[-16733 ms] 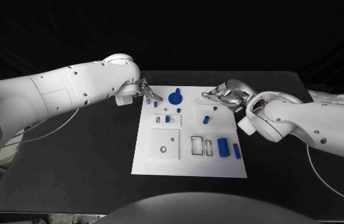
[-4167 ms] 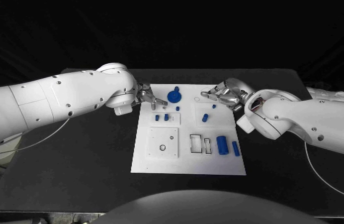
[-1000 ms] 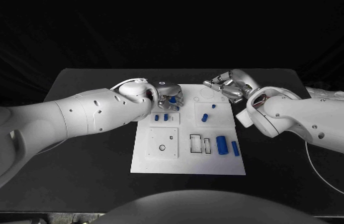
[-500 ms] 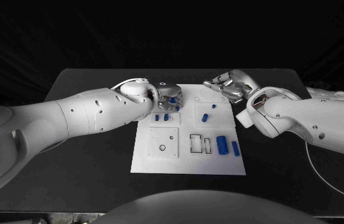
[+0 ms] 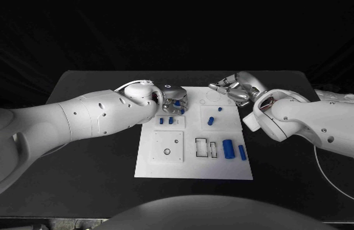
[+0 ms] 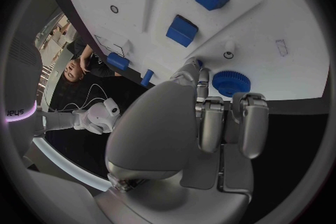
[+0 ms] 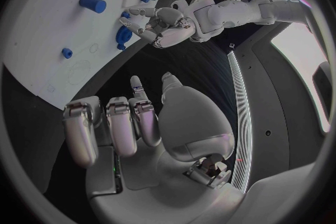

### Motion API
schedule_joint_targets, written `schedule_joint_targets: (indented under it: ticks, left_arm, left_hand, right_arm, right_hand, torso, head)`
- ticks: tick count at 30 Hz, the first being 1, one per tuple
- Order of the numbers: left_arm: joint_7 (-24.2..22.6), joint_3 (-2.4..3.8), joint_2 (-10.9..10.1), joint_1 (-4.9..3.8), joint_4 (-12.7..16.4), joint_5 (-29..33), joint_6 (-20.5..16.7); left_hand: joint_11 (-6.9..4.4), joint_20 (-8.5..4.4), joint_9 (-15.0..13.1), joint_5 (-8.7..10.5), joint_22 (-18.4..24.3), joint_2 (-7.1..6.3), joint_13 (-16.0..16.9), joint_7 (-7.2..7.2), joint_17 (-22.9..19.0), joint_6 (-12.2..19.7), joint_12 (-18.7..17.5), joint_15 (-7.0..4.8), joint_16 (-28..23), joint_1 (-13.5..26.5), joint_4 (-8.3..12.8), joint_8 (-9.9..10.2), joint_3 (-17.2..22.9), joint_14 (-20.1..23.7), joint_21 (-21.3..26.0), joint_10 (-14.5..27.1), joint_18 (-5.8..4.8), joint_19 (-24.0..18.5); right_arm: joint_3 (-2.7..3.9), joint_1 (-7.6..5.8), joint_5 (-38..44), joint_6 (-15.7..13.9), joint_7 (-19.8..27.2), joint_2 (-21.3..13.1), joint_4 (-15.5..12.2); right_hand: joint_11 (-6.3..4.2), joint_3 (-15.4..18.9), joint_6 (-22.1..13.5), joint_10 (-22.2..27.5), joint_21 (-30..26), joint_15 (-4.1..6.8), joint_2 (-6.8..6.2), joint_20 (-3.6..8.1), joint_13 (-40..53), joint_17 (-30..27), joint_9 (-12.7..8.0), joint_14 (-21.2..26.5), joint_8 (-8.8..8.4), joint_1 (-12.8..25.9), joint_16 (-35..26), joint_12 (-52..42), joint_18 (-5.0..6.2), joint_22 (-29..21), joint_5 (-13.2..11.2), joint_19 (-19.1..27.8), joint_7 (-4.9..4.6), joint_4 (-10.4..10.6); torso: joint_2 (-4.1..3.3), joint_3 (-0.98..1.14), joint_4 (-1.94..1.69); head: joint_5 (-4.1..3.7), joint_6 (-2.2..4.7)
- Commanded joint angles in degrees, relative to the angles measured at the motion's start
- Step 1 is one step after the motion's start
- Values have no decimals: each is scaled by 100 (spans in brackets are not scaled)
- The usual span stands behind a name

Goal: Assemble the parts on the task board

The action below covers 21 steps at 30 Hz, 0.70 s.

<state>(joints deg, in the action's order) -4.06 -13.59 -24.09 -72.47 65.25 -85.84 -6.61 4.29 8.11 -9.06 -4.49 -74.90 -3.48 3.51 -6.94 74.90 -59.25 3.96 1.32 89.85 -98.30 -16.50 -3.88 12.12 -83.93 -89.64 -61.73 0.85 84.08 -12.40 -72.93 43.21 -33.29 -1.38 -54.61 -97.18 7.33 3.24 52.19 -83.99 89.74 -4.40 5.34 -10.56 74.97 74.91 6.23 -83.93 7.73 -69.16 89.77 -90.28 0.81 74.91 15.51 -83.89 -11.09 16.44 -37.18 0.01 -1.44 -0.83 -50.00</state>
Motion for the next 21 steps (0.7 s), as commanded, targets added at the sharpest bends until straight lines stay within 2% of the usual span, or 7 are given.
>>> schedule_joint_targets:
  ticks: [1, 6, 11, 21]
  left_arm:
    - [34, -4, 22, 7, -20, -74, 139]
    - [41, -4, 43, 7, -51, -75, 181]
    - [50, -4, 63, 8, -76, -94, 258]
    - [-18, -4, 65, 10, -77, -166, 203]
  left_hand:
    - [4, -31, 9, 31, -1510, -17, 0, -4, 1510, -27, 3, -8, 15, -49, 0, -8, 50, -607, -36, -43, -85, 592]
    - [10, -31, 20, 27, -1510, 13, 4, -12, 1510, -52, 16, 3, 15, -51, 1, -16, 116, -607, -36, -88, -85, 592]
    - [8, -31, 10, 27, -1510, 70, 9, -32, 1510, -228, 74, 10, 15, -148, 46, -88, 283, -607, -36, -277, -85, 592]
    - [-12, -26, -27, 35, -1510, 56, 12, -30, 1510, -554, 134, 5, 15, -178, 49, -212, 447, -607, -36, -664, -85, 592]
  right_arm:
    - [0, 3, -8, 109, -24, 7, -13]
    - [0, 3, -10, 117, -32, 9, -15]
    - [0, 3, -12, 123, -36, 11, -20]
    - [0, 3, -16, 120, -31, 15, -20]
  right_hand:
    - [-22, 22, -51, -601, 26, 36, 31, 27, 1503, 1509, 6, -607, 29, -31, 23, 28, -81, 1509, 5, -611, 3, 2]
    - [-21, 28, -55, -601, 26, 35, 33, 27, 1503, 1509, 6, -607, 29, -23, 23, 28, -81, 1509, 3, -611, 2, 7]
    - [-21, 28, -55, -601, 26, 35, 33, 27, 1503, 1509, 6, -607, 29, -23, 23, 28, -81, 1509, 3, -611, 2, 7]
    - [-20, 36, -58, -601, 26, 33, 36, 26, 1503, 1509, 6, -607, 30, -14, 23, 28, -81, 1509, 2, -611, 1, 11]
  torso:
    - [-7, 0, 5]
    - [-7, 2, 1]
    - [-10, 5, -3]
    - [-9, -1, -2]
  head:
    - [0, 0]
    - [-6, 0]
    - [-2, 0]
    - [-15, 0]
